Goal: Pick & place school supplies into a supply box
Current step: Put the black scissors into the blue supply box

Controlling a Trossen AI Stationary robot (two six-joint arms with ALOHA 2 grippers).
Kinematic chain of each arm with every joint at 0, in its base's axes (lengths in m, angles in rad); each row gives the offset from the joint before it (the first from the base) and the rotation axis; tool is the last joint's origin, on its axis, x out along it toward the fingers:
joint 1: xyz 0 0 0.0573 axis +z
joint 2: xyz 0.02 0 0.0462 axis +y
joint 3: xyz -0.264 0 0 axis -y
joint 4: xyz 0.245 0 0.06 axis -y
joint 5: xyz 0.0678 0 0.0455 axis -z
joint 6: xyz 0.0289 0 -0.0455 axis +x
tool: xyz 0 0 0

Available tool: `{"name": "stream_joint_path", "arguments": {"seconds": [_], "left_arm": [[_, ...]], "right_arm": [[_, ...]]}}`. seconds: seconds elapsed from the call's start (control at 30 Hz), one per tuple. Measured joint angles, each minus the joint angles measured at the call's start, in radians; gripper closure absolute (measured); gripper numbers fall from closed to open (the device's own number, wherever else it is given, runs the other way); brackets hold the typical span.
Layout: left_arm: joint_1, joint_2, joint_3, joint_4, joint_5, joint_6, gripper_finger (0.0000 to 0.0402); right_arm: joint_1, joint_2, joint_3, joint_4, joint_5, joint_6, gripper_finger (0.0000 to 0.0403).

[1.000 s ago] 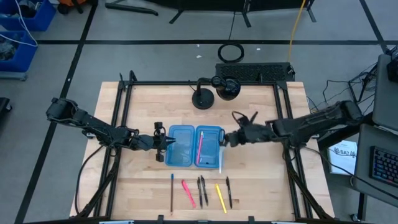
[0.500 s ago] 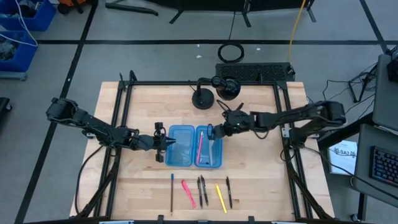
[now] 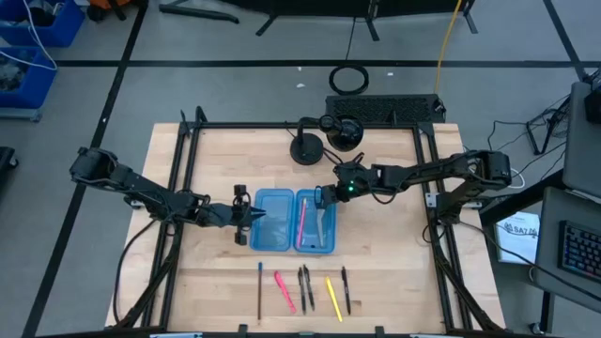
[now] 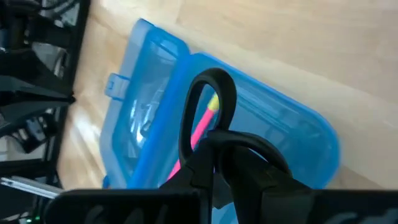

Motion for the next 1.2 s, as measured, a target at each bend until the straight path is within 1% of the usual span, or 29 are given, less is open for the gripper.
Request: {"name": "stream_joint_path", "arguments": {"seconds": [0.27,0.53,0.67,0.8,0.87,0.97,1.13,1.2], "left_arm": [[0.0,0.0,0.0,0.003,0.0,0.0,0.0364],[0.0,0.0,0.0,0.039,0.0,0.014,0.0364],[0.0,0.0,0.0,0.039,0.0,0.014,0.0364],[0.0,0.0,0.0,0.037,0.0,0.026,0.0364],[0.0,0.0,0.0,0.036,-0.001,0.026,0.0364],[0.001,0.0,0.0,0.035,-0.002,0.025,0.0364],[0.002,0.0,0.0,0.031,-0.002,0.01,0.0364],[0.002,0.0,0.0,0.024,-0.002,0.007,0.0364]], "right_arm": [[0.0,0.004,0.0,-0.076,0.001,-0.006,0.0382],[0.006,0.003,0.0,-0.032,0.009,-0.01,0.0382],[0.023,0.005,0.0,-0.024,0.034,0.0,0.0382],[0.046,0.046,0.019,-0.002,0.04,0.011,0.0382],[0.06,0.092,0.059,-0.007,0.049,0.005,0.0382],[0.068,0.159,0.138,-0.075,0.053,-0.033,0.0384],[0.068,0.258,0.296,-0.285,0.06,-0.106,0.0387],[0.07,0.285,0.352,-0.377,0.086,-0.118,0.0387]]}}
